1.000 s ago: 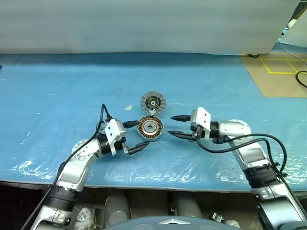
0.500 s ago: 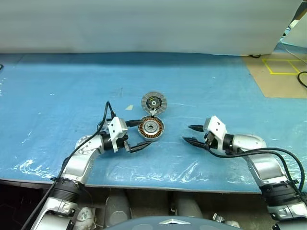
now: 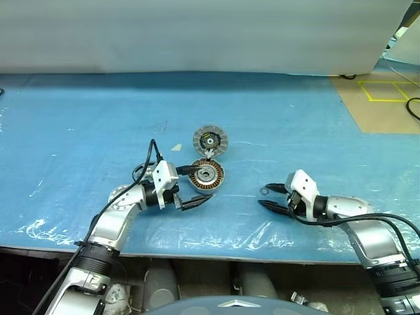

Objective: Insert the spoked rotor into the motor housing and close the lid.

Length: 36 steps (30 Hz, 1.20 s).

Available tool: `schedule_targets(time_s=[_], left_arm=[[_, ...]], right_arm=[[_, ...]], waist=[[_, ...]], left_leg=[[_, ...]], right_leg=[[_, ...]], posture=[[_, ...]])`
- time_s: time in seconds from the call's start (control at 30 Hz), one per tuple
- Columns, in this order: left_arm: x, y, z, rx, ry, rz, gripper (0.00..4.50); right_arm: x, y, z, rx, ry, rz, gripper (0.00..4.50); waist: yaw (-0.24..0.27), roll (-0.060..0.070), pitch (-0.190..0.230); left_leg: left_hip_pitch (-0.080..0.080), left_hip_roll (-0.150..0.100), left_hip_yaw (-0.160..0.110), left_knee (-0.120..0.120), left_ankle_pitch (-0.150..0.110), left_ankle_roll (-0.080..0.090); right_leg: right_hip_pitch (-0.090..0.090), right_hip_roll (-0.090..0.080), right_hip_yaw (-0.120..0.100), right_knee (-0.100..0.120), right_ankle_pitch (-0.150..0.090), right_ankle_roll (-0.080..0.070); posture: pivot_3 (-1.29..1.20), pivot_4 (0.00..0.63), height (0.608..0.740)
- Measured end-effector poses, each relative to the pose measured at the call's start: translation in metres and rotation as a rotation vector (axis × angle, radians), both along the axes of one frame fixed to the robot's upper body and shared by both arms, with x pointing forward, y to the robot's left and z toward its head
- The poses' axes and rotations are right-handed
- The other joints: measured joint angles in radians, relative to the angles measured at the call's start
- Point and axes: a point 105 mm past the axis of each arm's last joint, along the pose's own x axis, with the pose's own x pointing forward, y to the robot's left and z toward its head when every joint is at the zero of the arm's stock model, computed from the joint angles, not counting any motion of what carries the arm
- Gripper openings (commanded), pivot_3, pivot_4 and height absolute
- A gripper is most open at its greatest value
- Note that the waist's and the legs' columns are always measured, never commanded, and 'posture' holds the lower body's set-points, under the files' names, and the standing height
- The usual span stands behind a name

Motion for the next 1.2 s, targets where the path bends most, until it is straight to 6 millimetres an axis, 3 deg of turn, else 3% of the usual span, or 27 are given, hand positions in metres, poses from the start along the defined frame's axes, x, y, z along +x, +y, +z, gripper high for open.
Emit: schedule_targets(time_s=[0.2, 0.3, 0.43, 0.47, 0.73, 0.83, 0.97, 1.03, 1.2], left_arm=[[-0.003, 0.001, -0.005, 0.001, 0.017, 0.005, 4.50], [-0.004, 0.002, -0.005, 0.001, 0.017, 0.005, 4.50], [-0.004, 0.002, -0.004, 0.001, 0.015, 0.004, 4.50], [-0.004, 0.002, -0.004, 0.002, 0.015, 0.004, 4.50], [-0.003, 0.007, -0.004, 0.017, 0.011, 0.019, 4.50], [-0.001, 0.012, -0.003, 0.021, 0.006, 0.038, 4.50], [0.003, 0.021, 0.000, 0.030, -0.006, 0.071, 4.50], [0.003, 0.023, 0.000, 0.032, -0.009, 0.077, 4.50], [0.004, 0.029, -0.001, 0.038, -0.011, 0.098, 4.50]], right_arm=[[0.000, -0.003, 0.000, -0.018, -0.006, -0.001, 2.78], [0.002, -0.003, 0.000, -0.023, -0.010, -0.006, 2.15], [0.007, -0.004, 0.001, -0.041, -0.029, -0.014, 0.81], [0.008, -0.003, 0.002, -0.041, -0.030, -0.015, 0.65], [0.012, 0.002, 0.004, -0.022, -0.027, -0.017, 0.65], [0.018, 0.018, 0.017, 0.069, -0.020, 0.007, 0.65], [0.024, 0.042, 0.050, 0.126, -0.087, 0.101, 0.65], [0.027, 0.050, 0.055, 0.131, -0.096, 0.121, 0.65], [0.034, 0.101, 0.069, 0.158, -0.113, 0.265, 0.65]], waist=[[0.000, 0.000, 0.000], [0.000, 0.000, 0.000], [0.000, 0.000, 0.000], [0.000, 0.000, 0.000], [-0.006, 0.000, 0.000], [-0.008, 0.000, 0.000], [-0.007, 0.001, 0.000], [-0.006, 0.001, 0.000], [-0.009, 0.001, 0.000]], left_leg=[[0.000, 0.000, 0.000, 0.000, 0.000, 0.000], [0.000, 0.000, 0.000, 0.000, 0.000, 0.000], [0.001, 0.000, 0.000, 0.000, 0.000, 0.000], [0.001, 0.000, 0.000, 0.000, 0.000, 0.000], [0.001, 0.000, 0.000, 0.000, 0.000, 0.000], [0.001, 0.000, 0.000, 0.000, 0.000, 0.000], [0.001, 0.000, 0.000, -0.001, 0.000, 0.000], [0.001, 0.000, 0.000, -0.002, 0.000, 0.000], [0.001, 0.000, 0.000, -0.002, 0.002, -0.003]], right_leg=[[0.000, 0.000, 0.000, 0.000, 0.000, 0.000], [0.000, 0.000, 0.000, 0.000, 0.000, 0.000], [0.000, 0.000, 0.000, 0.000, 0.000, 0.000], [0.000, 0.000, 0.000, 0.000, 0.000, 0.000], [0.001, 0.000, 0.000, 0.000, 0.000, 0.000], [0.000, 0.000, 0.000, 0.000, 0.000, 0.000], [0.000, 0.000, 0.000, 0.000, 0.000, 0.000], [0.000, 0.001, 0.000, 0.000, 0.000, 0.000], [-0.001, 0.001, 0.000, 0.001, 0.000, 0.000]], posture=[[0.00, 0.150, 0.740], [0.00, 0.150, 0.740], [0.00, 0.150, 0.740], [0.00, 0.150, 0.740], [0.00, 0.150, 0.740], [0.00, 0.150, 0.740], [0.00, 0.150, 0.740], [0.00, 0.150, 0.740], [0.00, 0.150, 0.740]])
